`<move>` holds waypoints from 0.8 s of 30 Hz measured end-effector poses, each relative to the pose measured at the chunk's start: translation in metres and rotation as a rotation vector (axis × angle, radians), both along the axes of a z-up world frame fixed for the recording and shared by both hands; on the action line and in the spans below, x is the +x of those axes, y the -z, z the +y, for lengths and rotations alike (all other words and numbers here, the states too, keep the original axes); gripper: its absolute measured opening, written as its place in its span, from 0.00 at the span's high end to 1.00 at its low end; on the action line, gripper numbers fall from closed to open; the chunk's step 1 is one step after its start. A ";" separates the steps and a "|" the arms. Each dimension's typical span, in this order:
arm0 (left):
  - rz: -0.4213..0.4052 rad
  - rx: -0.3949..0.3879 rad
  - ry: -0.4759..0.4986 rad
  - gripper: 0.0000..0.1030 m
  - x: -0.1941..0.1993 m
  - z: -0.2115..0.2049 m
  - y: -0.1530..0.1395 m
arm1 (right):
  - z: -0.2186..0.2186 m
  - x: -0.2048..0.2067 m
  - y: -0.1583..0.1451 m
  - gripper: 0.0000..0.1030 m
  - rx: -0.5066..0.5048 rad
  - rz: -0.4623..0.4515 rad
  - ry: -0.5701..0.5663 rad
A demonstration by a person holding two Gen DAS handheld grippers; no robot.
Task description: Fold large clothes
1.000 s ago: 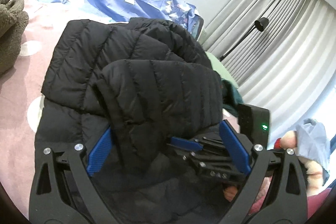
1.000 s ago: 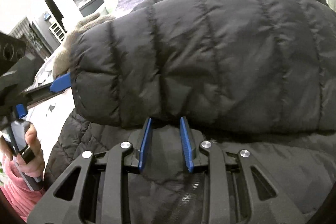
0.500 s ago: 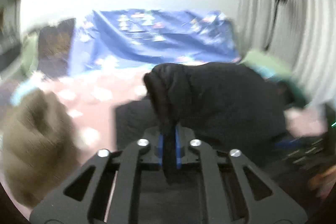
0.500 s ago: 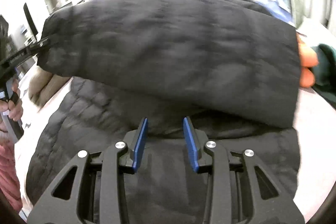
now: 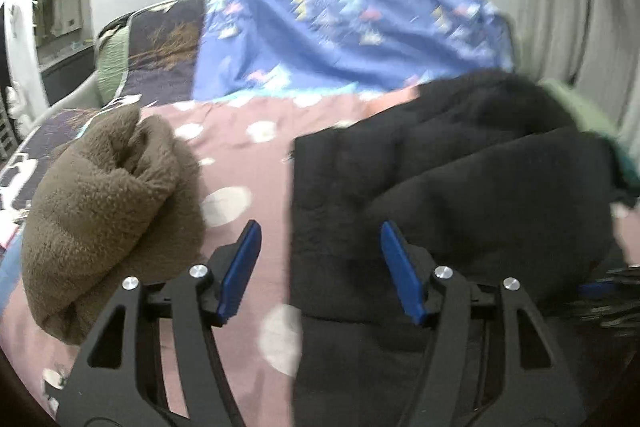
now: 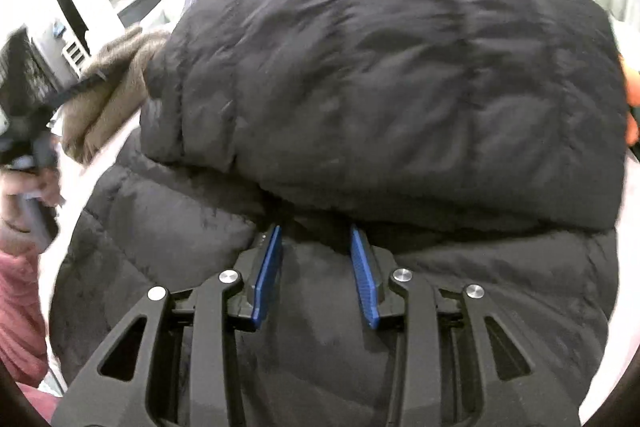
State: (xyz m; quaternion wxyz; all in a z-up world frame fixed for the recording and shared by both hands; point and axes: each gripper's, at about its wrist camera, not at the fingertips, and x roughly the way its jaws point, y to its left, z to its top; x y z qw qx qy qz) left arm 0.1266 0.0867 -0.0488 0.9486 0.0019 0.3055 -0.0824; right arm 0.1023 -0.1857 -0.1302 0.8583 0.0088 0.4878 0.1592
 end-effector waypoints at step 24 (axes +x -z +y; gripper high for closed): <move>0.115 0.147 0.155 0.50 -0.022 -0.045 0.042 | -0.116 -0.080 -0.023 0.52 -0.045 -0.100 0.221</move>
